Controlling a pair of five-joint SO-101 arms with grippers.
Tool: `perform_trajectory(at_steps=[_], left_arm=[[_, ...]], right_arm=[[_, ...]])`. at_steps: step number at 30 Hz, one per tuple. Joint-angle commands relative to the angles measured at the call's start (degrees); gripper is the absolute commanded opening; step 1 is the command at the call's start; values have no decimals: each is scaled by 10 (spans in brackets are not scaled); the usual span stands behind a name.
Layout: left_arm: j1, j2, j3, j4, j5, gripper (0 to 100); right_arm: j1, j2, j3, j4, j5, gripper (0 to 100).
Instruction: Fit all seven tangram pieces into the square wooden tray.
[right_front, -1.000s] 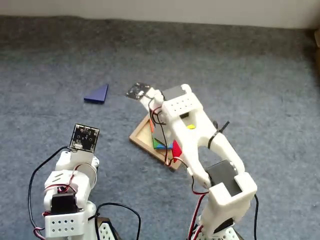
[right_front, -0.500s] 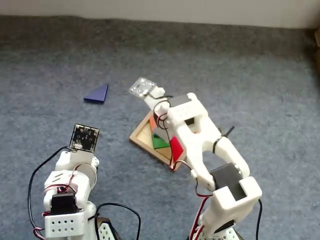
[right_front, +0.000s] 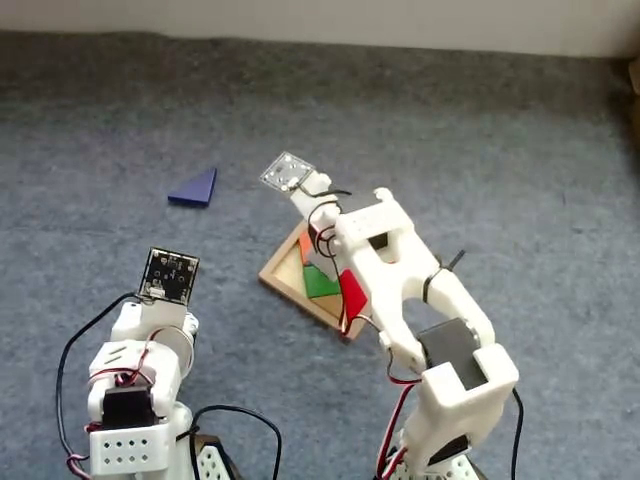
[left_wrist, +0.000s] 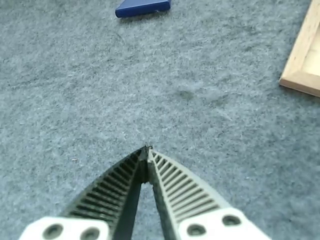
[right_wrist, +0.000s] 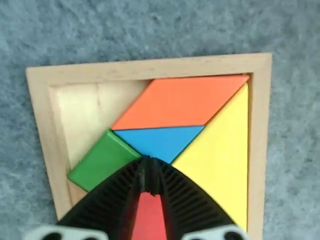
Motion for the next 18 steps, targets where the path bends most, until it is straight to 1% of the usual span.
perform_trajectory(at_steps=[1, 5, 9, 11, 18], left_arm=[[-8, -17, 3, -10, -7, 8], [-8, -17, 0, -6, -15, 8], [-11, -17, -2, -6, -66, 8], [-12, -17, -3, -6, -69, 8], [-14, -17, -14, -6, -69, 8]], right_arm=[[10, -95, 0, 50, -4, 3], [11, -206, 29, 94, -6, 3], [22, -312, 129, 98, -6, 3], [29, -362, 175, 89, -6, 3], [95, -514, 335, 36, -5, 3]])
